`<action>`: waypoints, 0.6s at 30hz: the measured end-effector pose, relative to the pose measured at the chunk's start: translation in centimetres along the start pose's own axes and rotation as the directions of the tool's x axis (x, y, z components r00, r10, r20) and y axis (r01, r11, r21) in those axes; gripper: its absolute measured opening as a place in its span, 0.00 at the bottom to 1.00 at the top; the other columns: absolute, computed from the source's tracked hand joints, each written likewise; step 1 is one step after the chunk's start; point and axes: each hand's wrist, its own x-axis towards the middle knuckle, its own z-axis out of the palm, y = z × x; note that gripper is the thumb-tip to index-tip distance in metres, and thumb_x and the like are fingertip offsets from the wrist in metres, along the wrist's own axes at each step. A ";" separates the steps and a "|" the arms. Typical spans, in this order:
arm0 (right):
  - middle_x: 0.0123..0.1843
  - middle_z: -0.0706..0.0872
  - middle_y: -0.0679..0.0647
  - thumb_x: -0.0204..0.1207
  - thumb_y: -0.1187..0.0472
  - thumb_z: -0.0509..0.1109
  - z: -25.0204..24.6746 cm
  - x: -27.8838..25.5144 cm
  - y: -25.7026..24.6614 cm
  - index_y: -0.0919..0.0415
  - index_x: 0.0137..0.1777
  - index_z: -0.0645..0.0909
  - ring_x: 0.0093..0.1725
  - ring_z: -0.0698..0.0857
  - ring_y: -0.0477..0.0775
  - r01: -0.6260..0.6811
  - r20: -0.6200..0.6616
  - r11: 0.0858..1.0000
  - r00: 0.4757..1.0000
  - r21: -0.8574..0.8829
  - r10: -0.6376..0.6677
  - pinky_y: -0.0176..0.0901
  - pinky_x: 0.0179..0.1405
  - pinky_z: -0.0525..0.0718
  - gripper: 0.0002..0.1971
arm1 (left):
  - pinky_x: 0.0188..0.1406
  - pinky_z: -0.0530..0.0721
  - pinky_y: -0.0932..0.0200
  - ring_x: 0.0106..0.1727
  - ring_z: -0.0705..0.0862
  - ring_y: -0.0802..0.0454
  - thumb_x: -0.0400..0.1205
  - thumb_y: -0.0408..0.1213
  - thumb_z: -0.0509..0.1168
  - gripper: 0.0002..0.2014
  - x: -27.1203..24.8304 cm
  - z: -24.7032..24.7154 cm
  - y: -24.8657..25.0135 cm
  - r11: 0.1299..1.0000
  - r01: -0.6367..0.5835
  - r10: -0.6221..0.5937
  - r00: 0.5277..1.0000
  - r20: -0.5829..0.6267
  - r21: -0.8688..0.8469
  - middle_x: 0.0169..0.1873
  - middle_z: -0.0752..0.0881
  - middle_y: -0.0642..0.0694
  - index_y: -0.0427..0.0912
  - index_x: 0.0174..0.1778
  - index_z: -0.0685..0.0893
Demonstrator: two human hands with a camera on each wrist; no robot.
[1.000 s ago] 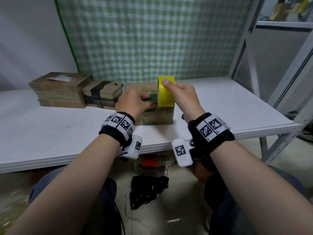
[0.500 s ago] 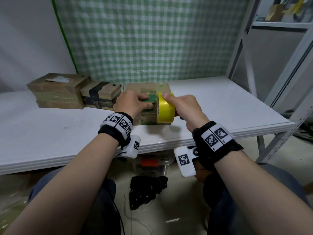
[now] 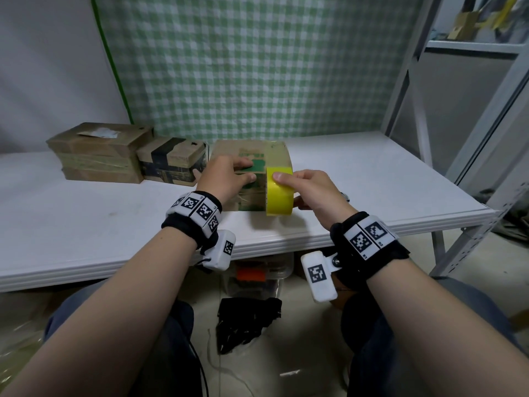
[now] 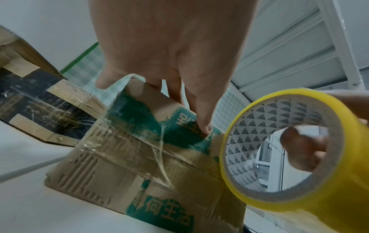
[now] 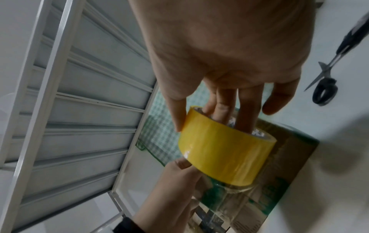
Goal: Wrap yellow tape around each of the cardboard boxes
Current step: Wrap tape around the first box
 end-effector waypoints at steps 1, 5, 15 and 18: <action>0.49 0.88 0.51 0.71 0.45 0.82 -0.2 0.2 0.0 0.57 0.57 0.78 0.38 0.88 0.51 0.006 -0.016 1.000 1.000 0.009 -0.006 0.41 0.39 0.79 0.23 | 0.73 0.80 0.45 0.67 0.85 0.55 0.78 0.45 0.78 0.16 -0.1 -0.1 0.1 1.000 -0.014 0.014 1.000 -0.006 0.023 0.65 0.89 0.56 0.54 0.63 0.91; 0.60 0.83 0.49 0.76 0.40 0.77 -1.6 1.3 -0.6 0.52 0.64 0.75 0.54 0.84 0.50 0.102 -0.090 0.994 0.990 -0.041 -0.106 0.44 0.50 0.80 0.25 | 0.80 0.70 0.41 0.67 0.85 0.50 0.80 0.43 0.75 0.13 -1.1 -0.8 1.3 0.987 -0.056 0.071 0.993 -0.094 0.152 0.62 0.90 0.54 0.58 0.60 0.91; 0.80 0.77 0.40 0.85 0.28 0.43 -2.2 6.3 -1.9 0.40 0.53 0.92 0.74 0.76 0.57 0.047 0.272 0.965 0.962 -0.260 0.026 0.60 0.74 0.72 0.35 | 0.40 0.89 0.55 0.47 0.91 0.50 0.88 0.52 0.64 0.15 -4.4 -0.6 5.9 0.869 0.222 -0.146 0.969 0.199 -0.443 0.53 0.90 0.47 0.47 0.63 0.84; 0.75 0.81 0.37 0.83 0.27 0.48 -2.2 7.1 -1.2 0.40 0.56 0.92 0.69 0.81 0.61 -0.052 0.290 0.982 0.951 -0.183 0.105 0.67 0.69 0.79 0.33 | 0.47 0.92 0.48 0.58 0.92 0.46 0.89 0.48 0.63 0.18 -5.3 0.8 6.2 0.660 0.340 -0.086 0.920 0.382 -0.670 0.61 0.90 0.45 0.48 0.73 0.81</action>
